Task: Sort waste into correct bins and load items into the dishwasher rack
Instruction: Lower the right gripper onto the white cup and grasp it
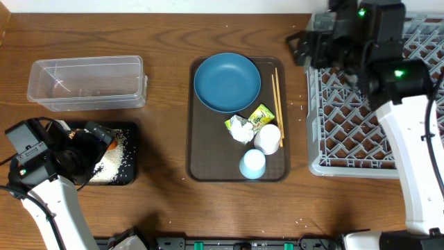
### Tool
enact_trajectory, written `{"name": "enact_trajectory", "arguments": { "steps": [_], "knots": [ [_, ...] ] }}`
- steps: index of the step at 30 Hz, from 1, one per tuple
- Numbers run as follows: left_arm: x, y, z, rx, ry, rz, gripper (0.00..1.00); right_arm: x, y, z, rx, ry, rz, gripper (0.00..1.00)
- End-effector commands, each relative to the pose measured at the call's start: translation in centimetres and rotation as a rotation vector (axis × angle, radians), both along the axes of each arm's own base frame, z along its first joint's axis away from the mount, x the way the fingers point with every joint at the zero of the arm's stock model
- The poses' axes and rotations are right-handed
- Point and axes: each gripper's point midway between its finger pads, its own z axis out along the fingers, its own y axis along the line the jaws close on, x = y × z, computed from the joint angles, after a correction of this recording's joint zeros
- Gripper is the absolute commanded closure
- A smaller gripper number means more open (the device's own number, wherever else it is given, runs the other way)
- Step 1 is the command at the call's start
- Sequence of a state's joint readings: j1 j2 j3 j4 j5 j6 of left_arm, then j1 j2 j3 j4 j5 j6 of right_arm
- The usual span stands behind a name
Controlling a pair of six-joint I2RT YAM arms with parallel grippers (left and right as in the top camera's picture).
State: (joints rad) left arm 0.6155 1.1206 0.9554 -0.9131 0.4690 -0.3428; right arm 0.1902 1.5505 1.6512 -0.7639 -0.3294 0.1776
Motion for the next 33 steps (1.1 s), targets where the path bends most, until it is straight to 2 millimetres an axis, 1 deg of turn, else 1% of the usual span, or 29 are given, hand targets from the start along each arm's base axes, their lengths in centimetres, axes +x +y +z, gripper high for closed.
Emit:
{"name": "enact_trajectory", "arguments": {
  "steps": [1, 2, 3, 4, 6, 7, 9, 13, 14, 17, 25, 29, 33],
  "knots": [
    [0.0, 0.0, 0.1, -0.003, -0.005, -0.005, 0.02, -2.5, 5.0, -1.8, 0.073, 0.1, 0.181, 0.03],
    [0.0, 0.0, 0.1, -0.003, -0.005, -0.005, 0.02, -2.9, 5.8, -2.6, 0.062, 0.124, 0.198, 0.03],
    [0.0, 0.0, 0.1, -0.003, -0.005, -0.005, 0.02, -3.6, 6.9, -3.9, 0.04, 0.161, 0.217, 0.03],
    [0.0, 0.0, 0.1, -0.003, -0.005, -0.005, 0.02, -3.9, 7.3, -4.5, 0.029, 0.177, 0.226, 0.03],
    [0.0, 0.0, 0.1, -0.003, -0.005, -0.005, 0.02, -5.0, 8.8, -6.3, -0.009, 0.226, 0.255, 0.03],
    [0.0, 0.0, 0.1, -0.003, -0.005, -0.005, 0.02, -5.5, 9.4, -7.3, -0.03, 0.251, 0.258, 0.01],
    [0.0, 0.0, 0.1, -0.003, -0.005, -0.005, 0.02, -5.9, 9.9, -9.2, -0.079, 0.299, 0.201, 0.01],
    [0.0, 0.0, 0.1, -0.003, -0.005, -0.005, 0.02, -6.4, 9.1, -12.4, -0.197, 0.359, 0.027, 0.01],
    [0.0, 0.0, 0.1, -0.003, -0.005, -0.005, 0.02, -6.6, 8.5, -13.3, -0.242, 0.376, -0.026, 0.01],
    [0.0, 0.0, 0.1, -0.003, -0.005, -0.005, 0.02, -7.6, 6.9, -14.8, -0.323, 0.42, -0.137, 0.01],
    [0.0, 0.0, 0.1, -0.003, -0.005, -0.005, 0.02, -10.6, 5.3, -17.2, -0.41, 0.542, -0.13, 0.01],
    [0.0, 0.0, 0.1, -0.003, -0.005, -0.005, 0.02, -11.6, 4.7, -19.1, -0.44, 0.579, -0.129, 0.08],
    [0.0, 0.0, 0.1, -0.003, -0.005, -0.005, 0.02, -12.3, 4.2, -21.6, -0.442, 0.609, -0.154, 0.08]
  ]
}}
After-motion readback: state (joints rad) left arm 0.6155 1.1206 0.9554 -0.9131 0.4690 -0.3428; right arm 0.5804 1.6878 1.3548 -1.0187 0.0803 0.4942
